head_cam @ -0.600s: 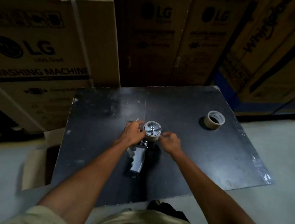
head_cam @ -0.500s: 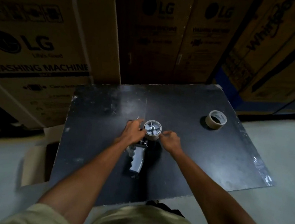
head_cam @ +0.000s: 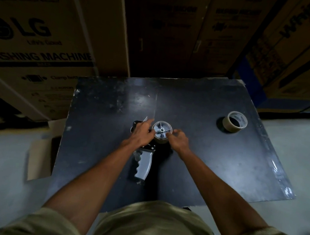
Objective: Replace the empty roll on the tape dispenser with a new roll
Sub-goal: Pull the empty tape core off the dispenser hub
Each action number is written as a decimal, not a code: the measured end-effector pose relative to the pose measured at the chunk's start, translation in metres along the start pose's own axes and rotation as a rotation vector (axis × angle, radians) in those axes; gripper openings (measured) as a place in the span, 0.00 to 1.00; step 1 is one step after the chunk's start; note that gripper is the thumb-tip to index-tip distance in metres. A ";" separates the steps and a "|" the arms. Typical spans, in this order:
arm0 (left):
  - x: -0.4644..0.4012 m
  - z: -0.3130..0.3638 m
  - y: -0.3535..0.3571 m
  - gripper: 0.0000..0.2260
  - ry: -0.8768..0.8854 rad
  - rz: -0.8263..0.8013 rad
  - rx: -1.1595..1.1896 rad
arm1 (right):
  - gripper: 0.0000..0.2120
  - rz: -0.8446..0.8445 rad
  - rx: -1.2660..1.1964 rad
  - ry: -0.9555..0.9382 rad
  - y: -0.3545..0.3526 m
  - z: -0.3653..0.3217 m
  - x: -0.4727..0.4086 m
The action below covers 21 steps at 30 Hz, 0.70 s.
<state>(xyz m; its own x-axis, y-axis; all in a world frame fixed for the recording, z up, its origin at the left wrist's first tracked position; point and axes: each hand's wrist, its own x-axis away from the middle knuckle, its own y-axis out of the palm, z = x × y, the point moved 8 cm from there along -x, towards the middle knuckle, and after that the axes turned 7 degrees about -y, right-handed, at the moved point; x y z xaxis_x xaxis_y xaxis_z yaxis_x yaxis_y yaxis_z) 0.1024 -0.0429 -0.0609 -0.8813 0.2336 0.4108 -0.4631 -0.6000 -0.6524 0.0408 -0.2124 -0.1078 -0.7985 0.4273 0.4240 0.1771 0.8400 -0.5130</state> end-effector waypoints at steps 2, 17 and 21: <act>-0.002 0.000 0.002 0.27 -0.007 0.003 -0.002 | 0.23 -0.021 -0.001 0.006 0.004 0.000 -0.003; -0.016 0.001 0.011 0.15 -0.019 -0.013 0.086 | 0.16 0.014 -0.105 0.031 0.006 0.002 -0.019; -0.023 -0.001 0.014 0.14 -0.108 -0.006 0.210 | 0.19 0.019 -0.140 0.040 0.000 -0.004 -0.013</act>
<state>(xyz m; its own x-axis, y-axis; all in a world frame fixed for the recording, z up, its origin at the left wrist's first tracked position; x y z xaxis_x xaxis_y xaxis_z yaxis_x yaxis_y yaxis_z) 0.1159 -0.0559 -0.0808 -0.8584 0.1609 0.4872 -0.4283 -0.7474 -0.5078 0.0532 -0.2164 -0.1108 -0.7713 0.4542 0.4459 0.2727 0.8688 -0.4134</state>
